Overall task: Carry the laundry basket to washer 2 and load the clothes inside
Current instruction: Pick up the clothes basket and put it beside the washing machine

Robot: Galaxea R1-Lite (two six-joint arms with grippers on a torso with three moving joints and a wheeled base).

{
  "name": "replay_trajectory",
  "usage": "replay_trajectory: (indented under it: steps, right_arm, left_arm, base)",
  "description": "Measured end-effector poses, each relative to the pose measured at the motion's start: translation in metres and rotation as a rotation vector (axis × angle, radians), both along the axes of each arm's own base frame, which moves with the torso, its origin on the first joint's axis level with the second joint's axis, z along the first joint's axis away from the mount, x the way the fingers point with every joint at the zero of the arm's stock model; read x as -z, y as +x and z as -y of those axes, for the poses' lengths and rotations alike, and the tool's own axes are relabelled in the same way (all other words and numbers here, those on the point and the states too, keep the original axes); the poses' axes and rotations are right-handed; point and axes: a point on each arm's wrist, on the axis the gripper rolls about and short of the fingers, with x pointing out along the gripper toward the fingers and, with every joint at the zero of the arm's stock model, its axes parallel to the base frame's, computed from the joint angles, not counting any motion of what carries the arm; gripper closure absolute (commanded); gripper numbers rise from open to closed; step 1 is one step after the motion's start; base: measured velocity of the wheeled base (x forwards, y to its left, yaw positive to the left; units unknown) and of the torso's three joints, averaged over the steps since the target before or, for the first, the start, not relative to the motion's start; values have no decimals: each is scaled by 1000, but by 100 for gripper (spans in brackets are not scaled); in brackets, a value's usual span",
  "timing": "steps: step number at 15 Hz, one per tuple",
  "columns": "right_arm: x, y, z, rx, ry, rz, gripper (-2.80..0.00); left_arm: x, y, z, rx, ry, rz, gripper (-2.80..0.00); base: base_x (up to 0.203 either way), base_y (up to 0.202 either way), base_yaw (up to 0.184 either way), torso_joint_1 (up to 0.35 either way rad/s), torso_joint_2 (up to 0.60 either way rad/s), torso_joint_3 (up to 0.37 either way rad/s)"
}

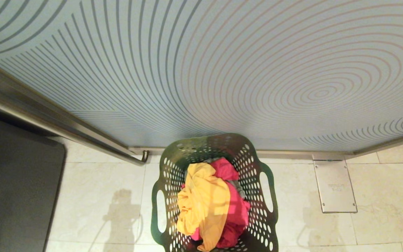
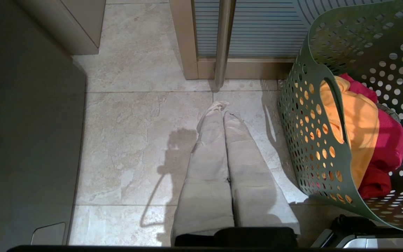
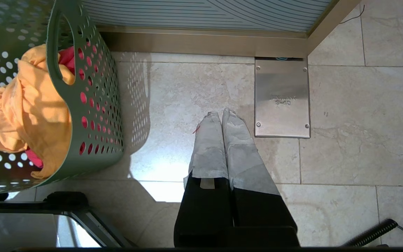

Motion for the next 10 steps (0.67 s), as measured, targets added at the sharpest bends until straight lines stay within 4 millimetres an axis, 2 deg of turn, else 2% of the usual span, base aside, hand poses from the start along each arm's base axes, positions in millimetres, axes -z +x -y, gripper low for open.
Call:
replay_trajectory:
  steps: [8, 9, 10]
  right_arm:
    - [-1, 0, 0, 11, 13, 4, 0]
    - [-7, -3, 0, 22, 13, 10, 0]
    - [-25, -8, 1, 37, 14, 46, 0]
  left_arm:
    - [0, 0, 0, -6, 2, 3, 0]
    - [-1, 0, 0, -9, 1, -1, 0]
    - [-11, -4, 0, -9, 1, 13, 0]
  base:
    - [0, 0, 0, 0, 0, 0]
    - [0, 0, 0, 0, 0, 0]
    - [0, 0, 0, 0, 0, 0]
